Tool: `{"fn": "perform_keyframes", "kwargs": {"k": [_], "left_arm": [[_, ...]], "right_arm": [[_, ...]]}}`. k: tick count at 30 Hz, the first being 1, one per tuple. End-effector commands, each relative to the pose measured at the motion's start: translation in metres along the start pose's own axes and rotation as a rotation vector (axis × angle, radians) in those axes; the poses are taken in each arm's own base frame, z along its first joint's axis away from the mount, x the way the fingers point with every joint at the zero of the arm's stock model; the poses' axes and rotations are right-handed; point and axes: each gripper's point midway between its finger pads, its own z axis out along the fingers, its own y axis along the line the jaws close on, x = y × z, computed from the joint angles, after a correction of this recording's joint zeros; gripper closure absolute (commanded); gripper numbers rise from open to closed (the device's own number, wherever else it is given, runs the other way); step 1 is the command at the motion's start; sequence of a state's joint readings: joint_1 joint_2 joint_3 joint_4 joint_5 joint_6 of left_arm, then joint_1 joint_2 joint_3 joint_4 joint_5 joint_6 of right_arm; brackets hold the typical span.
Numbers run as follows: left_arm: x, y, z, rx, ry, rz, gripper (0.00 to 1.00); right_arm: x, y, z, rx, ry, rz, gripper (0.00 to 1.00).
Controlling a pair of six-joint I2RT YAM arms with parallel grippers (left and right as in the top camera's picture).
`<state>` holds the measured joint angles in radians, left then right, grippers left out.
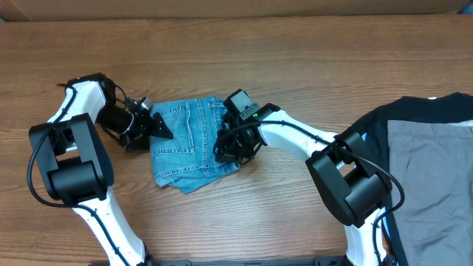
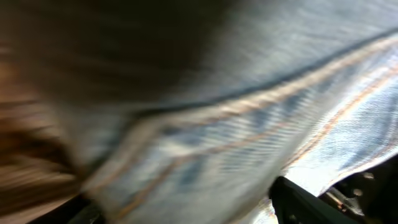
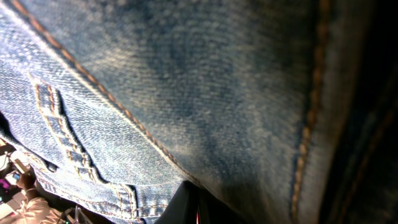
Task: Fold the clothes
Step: 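Carry the bundle with the left gripper to the upper-left table corner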
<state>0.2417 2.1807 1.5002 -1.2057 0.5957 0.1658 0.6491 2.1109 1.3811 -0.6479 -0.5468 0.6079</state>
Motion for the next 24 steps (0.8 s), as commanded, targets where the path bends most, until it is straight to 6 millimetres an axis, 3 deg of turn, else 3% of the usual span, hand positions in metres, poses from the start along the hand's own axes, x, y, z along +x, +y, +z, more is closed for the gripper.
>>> {"fn": "perform_keyframes", "kwargs": {"k": [1,3,6,8,12,16,19,24], "left_arm": [[0.008,-0.017,0.030,0.103,0.019,0.048,0.30],[0.009,-0.019,0.038,0.097,0.025,0.044,0.46],[0.009,-0.023,0.045,0.087,0.032,0.045,0.80],[0.008,-0.024,0.046,0.085,0.030,0.028,0.96],[0.008,-0.022,0.042,0.088,0.030,-0.003,0.96],[0.005,-0.028,0.021,0.094,0.013,0.018,0.96],[-0.009,-0.037,-0.013,0.092,-0.073,0.048,0.96],[-0.042,-0.051,-0.101,0.093,-0.316,0.002,0.96]], "right_arm": [[-0.003,-0.047,0.019,0.130,0.001,0.062,0.96],[-0.002,-0.047,0.019,0.130,0.001,0.062,0.96],[-0.002,-0.048,0.019,0.132,0.004,0.064,0.96],[-0.001,-0.048,0.019,0.134,0.007,0.066,0.96],[0.001,-0.048,0.013,0.142,0.026,0.079,0.96],[-0.007,-0.048,-0.021,0.161,0.019,0.052,0.96],[-0.016,-0.048,-0.056,0.182,-0.031,0.031,0.96],[-0.033,-0.046,-0.122,0.168,-0.169,0.027,0.96]]}}
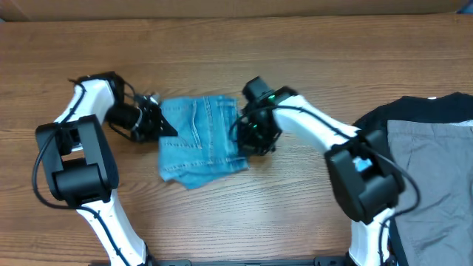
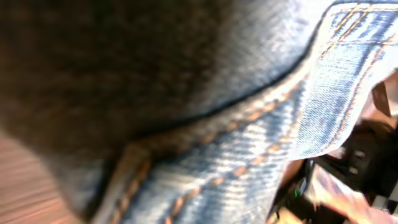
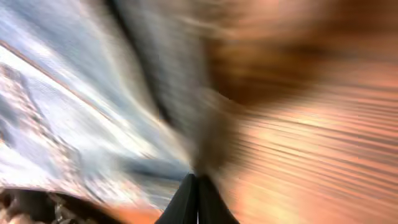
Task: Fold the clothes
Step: 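Carry the bundle with the left gripper to the upper-left table corner, then release the jeans bundle with the left gripper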
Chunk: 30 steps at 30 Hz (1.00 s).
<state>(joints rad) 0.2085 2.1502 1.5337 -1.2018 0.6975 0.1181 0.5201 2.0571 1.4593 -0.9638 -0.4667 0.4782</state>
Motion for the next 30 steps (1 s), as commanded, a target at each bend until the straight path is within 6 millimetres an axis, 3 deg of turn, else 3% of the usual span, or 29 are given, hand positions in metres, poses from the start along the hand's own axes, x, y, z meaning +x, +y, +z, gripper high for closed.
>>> {"fn": "perform_keyframes", "kwargs": {"k": [1,4,6,13,16,20,25,29,30], "left_arm": [[-0.041,-0.023,-0.103,0.009,-0.309,-0.034,0.96],[-0.058,-0.024,-0.145,0.038,-0.437,-0.054,0.96],[-0.071,-0.015,-0.168,0.046,-0.523,-0.094,0.96],[-0.114,0.036,-0.219,0.028,-0.769,-0.174,0.96],[-0.125,0.069,-0.226,-0.049,-0.824,-0.263,0.96],[-0.138,0.109,-0.215,-0.119,-0.842,-0.370,0.92],[-0.142,0.149,-0.205,-0.162,-0.862,-0.567,0.96],[-0.147,0.148,-0.222,-0.119,-0.920,-0.576,0.65],[-0.146,0.145,-0.225,-0.101,-0.921,-0.570,0.63]], "right_arm": [[-0.029,-0.011,-0.071,0.028,-0.216,-0.027,0.96],[-0.035,-0.020,-0.099,0.038,-0.286,-0.005,0.96],[-0.036,-0.025,-0.109,0.042,-0.312,0.008,0.95],[-0.038,-0.030,-0.113,0.043,-0.320,0.022,0.95],[-0.038,-0.030,-0.113,0.043,-0.319,0.023,0.95],[-0.036,-0.031,-0.113,0.046,-0.313,0.026,0.95],[-0.033,-0.032,-0.112,0.052,-0.300,0.039,0.95],[-0.031,-0.034,-0.112,0.060,-0.293,0.044,0.95],[-0.031,-0.035,-0.112,0.063,-0.294,0.045,0.95]]}}
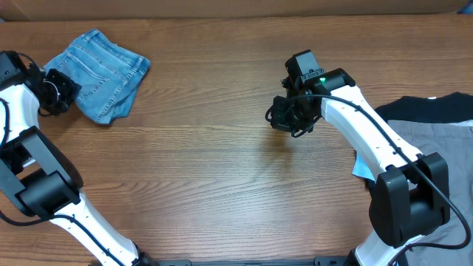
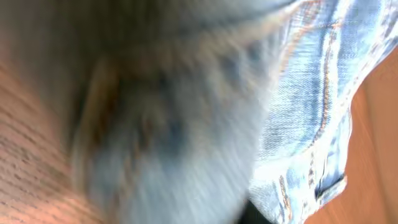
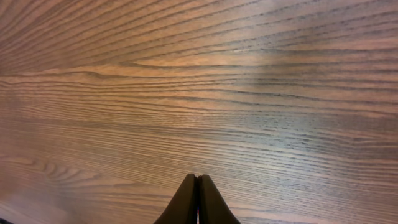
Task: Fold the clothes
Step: 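Release the jeans bundle with the left gripper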
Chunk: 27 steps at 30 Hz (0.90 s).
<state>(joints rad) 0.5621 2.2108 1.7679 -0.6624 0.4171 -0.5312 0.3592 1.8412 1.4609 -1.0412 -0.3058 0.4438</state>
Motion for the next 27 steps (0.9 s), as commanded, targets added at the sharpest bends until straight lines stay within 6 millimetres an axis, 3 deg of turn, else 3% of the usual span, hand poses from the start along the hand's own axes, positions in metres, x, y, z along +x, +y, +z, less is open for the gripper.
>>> {"fn": "perform_keyframes", "kwargs": {"k": [1,2,4,8,12,16,20,22,25,27], "left_arm": [[-0.018,-0.009,-0.020,0.044,-0.049,-0.054,0.60],[-0.015,-0.007,-0.023,0.040,-0.035,-0.065,0.50],[-0.008,-0.001,-0.032,0.012,-0.013,-0.087,0.00],[-0.006,0.001,-0.059,-0.001,-0.012,-0.083,0.00],[-0.010,-0.012,-0.094,0.000,-0.070,0.046,0.00],[0.000,-0.020,-0.110,-0.055,-0.082,0.179,0.00],[0.026,-0.038,-0.114,-0.055,-0.025,0.330,0.00],[0.039,-0.053,-0.122,-0.052,-0.015,0.416,0.00],[0.060,-0.075,-0.147,-0.073,-0.035,0.538,0.00],[0.078,-0.095,-0.172,-0.078,-0.065,0.650,0.00]], "right_arm": [[-0.007,0.003,-0.009,0.000,-0.036,-0.011,0.95],[-0.007,0.003,-0.009,0.000,-0.036,-0.011,0.95],[-0.007,0.003,-0.009,0.000,-0.035,-0.011,0.95],[-0.005,0.002,-0.009,0.004,-0.028,-0.005,0.95],[-0.004,0.002,-0.009,0.007,-0.023,-0.003,0.95],[-0.004,0.002,-0.009,0.007,-0.023,-0.003,0.95],[-0.001,0.002,-0.011,0.003,-0.014,-0.001,0.95],[0.001,0.004,-0.015,0.000,-0.011,-0.001,0.90],[0.002,0.010,-0.033,-0.018,-0.046,-0.015,0.84],[0.000,0.018,-0.052,-0.049,-0.101,-0.035,0.74]]}}
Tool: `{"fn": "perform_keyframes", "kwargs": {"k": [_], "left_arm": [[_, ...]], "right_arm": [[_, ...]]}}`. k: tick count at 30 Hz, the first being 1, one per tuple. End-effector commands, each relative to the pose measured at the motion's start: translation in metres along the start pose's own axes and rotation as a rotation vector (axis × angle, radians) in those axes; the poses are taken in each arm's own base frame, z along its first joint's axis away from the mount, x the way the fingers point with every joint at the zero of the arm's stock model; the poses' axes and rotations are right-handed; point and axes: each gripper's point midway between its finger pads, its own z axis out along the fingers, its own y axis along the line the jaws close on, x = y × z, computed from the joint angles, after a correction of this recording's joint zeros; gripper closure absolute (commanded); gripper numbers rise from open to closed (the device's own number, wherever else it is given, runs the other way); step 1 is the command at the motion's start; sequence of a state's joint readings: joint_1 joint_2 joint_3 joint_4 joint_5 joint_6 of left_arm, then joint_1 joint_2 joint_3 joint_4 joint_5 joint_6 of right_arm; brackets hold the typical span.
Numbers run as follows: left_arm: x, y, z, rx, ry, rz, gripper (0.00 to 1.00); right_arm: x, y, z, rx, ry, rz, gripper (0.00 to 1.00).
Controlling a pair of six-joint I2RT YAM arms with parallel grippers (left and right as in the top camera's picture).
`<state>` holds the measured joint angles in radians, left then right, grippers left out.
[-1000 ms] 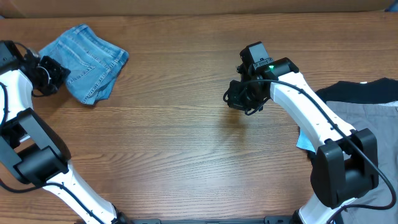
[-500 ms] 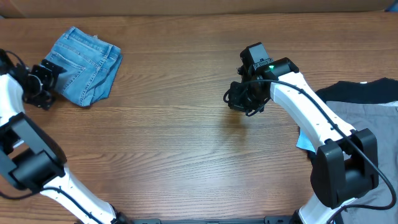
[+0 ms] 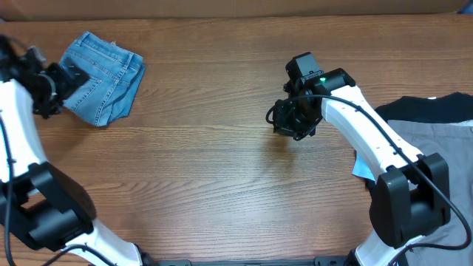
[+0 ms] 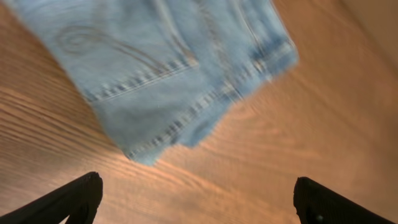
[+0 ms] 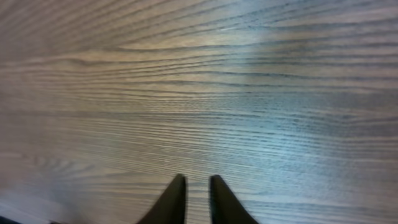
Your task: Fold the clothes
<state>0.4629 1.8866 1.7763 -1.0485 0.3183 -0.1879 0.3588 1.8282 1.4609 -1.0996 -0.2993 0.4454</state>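
Note:
Folded blue denim shorts (image 3: 103, 77) lie at the table's far left; the left wrist view shows their hem and seams (image 4: 168, 62). My left gripper (image 3: 66, 83) hovers at their left edge, raised off them. Its jaws (image 4: 199, 199) stand wide open with nothing between them, over bare wood. My right gripper (image 3: 292, 122) hangs over bare wood at the table's middle. Its fingertips (image 5: 198, 199) are parted by a narrow gap and hold nothing.
A pile of clothes lies at the right edge: a black garment (image 3: 414, 111) with a grey one (image 3: 436, 155) on it, and a light blue scrap (image 3: 361, 166) beside the right arm. Brown wooden table (image 3: 207, 177) runs between shorts and pile.
My left gripper was down on the shorts; now it is lifted off them with its jaws wide open. The shorts lie where they were. My right gripper's tips have parted slightly.
Both grippers were at the folded shorts at mid-table, one at each side. Then the shorts were a little farther back, still between them. Later they lay at the far left with my left gripper, my right shut over bare wood. Now the left has let go.

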Motion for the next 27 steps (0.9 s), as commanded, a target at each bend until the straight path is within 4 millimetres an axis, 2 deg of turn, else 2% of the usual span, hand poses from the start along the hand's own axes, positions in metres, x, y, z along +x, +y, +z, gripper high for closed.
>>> {"fn": "perform_keyframes", "kwargs": {"k": [1,5,7,8,9,11,16,19,23,27], "left_arm": [[0.006,-0.049,-0.072,-0.032,-0.143,0.300,0.00],[0.047,-0.098,-0.123,-0.022,-0.185,0.594,0.00],[0.067,-0.111,-0.143,-0.044,-0.203,0.656,0.00],[0.077,-0.117,-0.151,-0.044,-0.206,0.679,0.00],[0.092,-0.124,-0.159,-0.029,-0.201,0.710,0.00],[0.114,-0.131,-0.171,-0.004,-0.182,0.740,0.00],[0.160,-0.136,-0.204,0.031,-0.175,0.774,0.00],[0.174,-0.131,-0.225,0.045,-0.212,0.759,0.00],[0.189,-0.116,-0.248,0.039,-0.253,0.701,0.00],[0.200,-0.107,-0.258,0.038,-0.259,0.705,0.00]], "right_arm": [[-0.011,0.028,-0.060,-0.094,-0.173,-0.065,0.67],[-0.015,0.047,-0.122,-0.161,-0.362,-0.122,0.50],[-0.012,0.054,-0.160,-0.197,-0.478,-0.151,0.42],[-0.010,0.057,-0.173,-0.212,-0.515,-0.161,0.37],[-0.004,0.061,-0.195,-0.243,-0.572,-0.179,0.27],[0.009,0.066,-0.227,-0.292,-0.655,-0.208,0.00],[0.058,0.066,-0.300,-0.393,-0.840,-0.272,0.00],[0.082,0.062,-0.324,-0.431,-0.905,-0.293,0.00],[0.107,0.055,-0.344,-0.463,-0.961,-0.312,0.00],[0.119,0.049,-0.347,-0.465,-0.964,-0.313,0.00]]}}
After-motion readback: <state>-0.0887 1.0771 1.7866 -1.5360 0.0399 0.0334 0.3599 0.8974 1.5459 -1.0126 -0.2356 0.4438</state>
